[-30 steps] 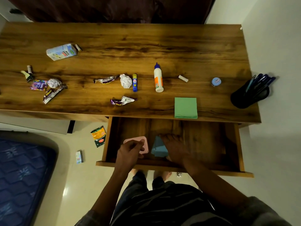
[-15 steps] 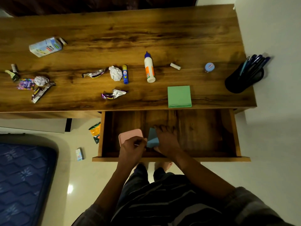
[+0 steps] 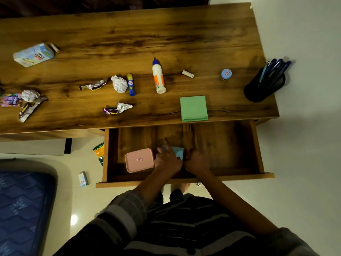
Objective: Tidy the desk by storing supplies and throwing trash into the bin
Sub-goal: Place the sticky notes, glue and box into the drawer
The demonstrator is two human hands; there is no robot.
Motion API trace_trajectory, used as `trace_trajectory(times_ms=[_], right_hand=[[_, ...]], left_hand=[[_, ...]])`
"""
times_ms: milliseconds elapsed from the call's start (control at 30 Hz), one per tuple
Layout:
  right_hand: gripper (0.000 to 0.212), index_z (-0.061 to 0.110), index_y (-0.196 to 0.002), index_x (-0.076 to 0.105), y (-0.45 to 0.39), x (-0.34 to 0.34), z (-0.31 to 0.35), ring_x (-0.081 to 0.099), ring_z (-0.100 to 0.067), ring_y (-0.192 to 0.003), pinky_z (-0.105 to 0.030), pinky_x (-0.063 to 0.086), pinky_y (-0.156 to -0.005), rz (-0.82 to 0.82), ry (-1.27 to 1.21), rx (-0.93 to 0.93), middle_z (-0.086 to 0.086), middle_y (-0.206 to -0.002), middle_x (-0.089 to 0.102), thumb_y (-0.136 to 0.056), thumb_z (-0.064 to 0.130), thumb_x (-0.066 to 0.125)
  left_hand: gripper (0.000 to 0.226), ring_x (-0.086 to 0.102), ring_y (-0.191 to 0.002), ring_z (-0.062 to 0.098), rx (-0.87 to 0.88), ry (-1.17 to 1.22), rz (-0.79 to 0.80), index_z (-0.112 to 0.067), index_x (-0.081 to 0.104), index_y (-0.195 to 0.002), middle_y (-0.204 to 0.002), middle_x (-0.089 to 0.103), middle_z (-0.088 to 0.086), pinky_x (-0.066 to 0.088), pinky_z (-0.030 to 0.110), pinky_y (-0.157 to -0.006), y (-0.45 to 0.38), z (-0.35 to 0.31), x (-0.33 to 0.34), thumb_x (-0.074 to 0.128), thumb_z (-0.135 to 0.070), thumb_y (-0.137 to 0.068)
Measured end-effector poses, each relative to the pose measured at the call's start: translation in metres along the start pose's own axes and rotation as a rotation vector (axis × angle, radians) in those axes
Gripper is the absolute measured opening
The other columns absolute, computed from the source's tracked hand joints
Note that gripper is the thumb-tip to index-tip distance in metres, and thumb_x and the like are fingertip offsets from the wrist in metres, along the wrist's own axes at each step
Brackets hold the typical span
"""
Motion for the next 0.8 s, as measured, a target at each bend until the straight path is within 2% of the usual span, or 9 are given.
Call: trace_trajectory(times_ms=[167,300,400,467,533,667,800], right_hand=[[0.053,0.007,-0.122,0.064,0.000,-0.004,-0.005,0.069,-0.029,-0.105,-0.032,0.056,-0.082,-0.017,-0.124,0.028,-0.012,-0.115,0.071,-0.079,0.033,0.080],[0.063,0.009,-0.129,0.059,0.000,-0.009,-0.008,0.065,-0.029,-0.112,-0.033,0.054,-0.087,0.026,-0.099,0.052,-0.011,-0.124,0.066,-0.077,0.036,0.082],[0.071,0.013,-0.142,0.048,0.005,-0.011,0.000,0.060,-0.031,-0.123,-0.036,0.050,-0.098,0.048,-0.045,-0.033,-0.012,-0.136,0.060,-0.082,0.034,0.080],[0.071,0.014,-0.153,0.036,0.011,-0.011,0.010,0.055,-0.030,-0.129,-0.029,0.042,-0.104,0.073,0.011,-0.150,-0.012,-0.144,0.054,-0.092,0.026,0.071],[0.063,0.013,-0.155,0.032,0.015,-0.010,0.017,0.054,-0.029,-0.130,-0.023,0.035,-0.104,0.082,0.103,-0.211,-0.011,-0.147,0.053,-0.099,0.023,0.061],[0.069,0.013,-0.157,0.025,0.008,0.002,0.018,0.060,-0.033,-0.119,-0.037,0.044,-0.104,0.092,0.201,-0.193,-0.016,-0.138,0.060,-0.099,0.032,0.057],[0.077,0.016,-0.160,0.013,0.005,0.006,0.020,0.051,-0.032,-0.132,-0.037,0.038,-0.110,0.133,0.258,-0.168,-0.015,-0.151,0.047,-0.100,0.036,0.056]], left_hand=[[0.105,0.052,-0.130,0.046,0.002,-0.044,-0.029,-0.018,-0.018,-0.161,-0.158,0.021,0.029,0.050,0.048,-0.101,0.005,0.002,0.014,0.058,-0.049,-0.096],[0.108,0.052,-0.129,0.043,0.040,-0.094,0.001,-0.016,-0.016,-0.161,-0.156,0.020,0.029,0.052,0.045,-0.100,0.011,0.005,0.026,0.064,-0.041,-0.094],[0.099,0.051,-0.129,0.043,0.051,-0.088,-0.005,-0.015,-0.009,-0.163,-0.154,0.021,0.026,0.050,0.045,-0.101,0.012,0.006,0.023,0.061,-0.036,-0.096],[0.088,0.050,-0.131,0.044,0.061,-0.066,0.003,-0.017,-0.001,-0.164,-0.156,0.019,0.026,0.047,0.045,-0.105,0.011,0.006,0.021,0.057,-0.035,-0.099],[0.081,0.050,-0.131,0.045,0.072,-0.050,0.012,-0.020,0.005,-0.164,-0.156,0.019,0.028,0.045,0.046,-0.106,0.009,0.006,0.019,0.054,-0.036,-0.101],[0.074,0.050,-0.130,0.044,0.080,-0.045,0.021,-0.022,0.011,-0.163,-0.151,0.028,0.028,0.044,0.046,-0.107,0.002,0.010,0.015,0.051,-0.040,-0.103],[0.076,0.048,-0.133,0.045,0.075,0.005,0.054,-0.025,0.010,-0.163,-0.150,0.034,0.025,0.043,0.048,-0.109,0.001,0.012,0.016,0.054,-0.037,-0.102]])
Point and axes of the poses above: each hand's wrist, its own y-axis away from the middle knuckle, its own x-axis out of the palm, z = x × y, the point moved 5 cm from there along -y, towards the middle knuckle
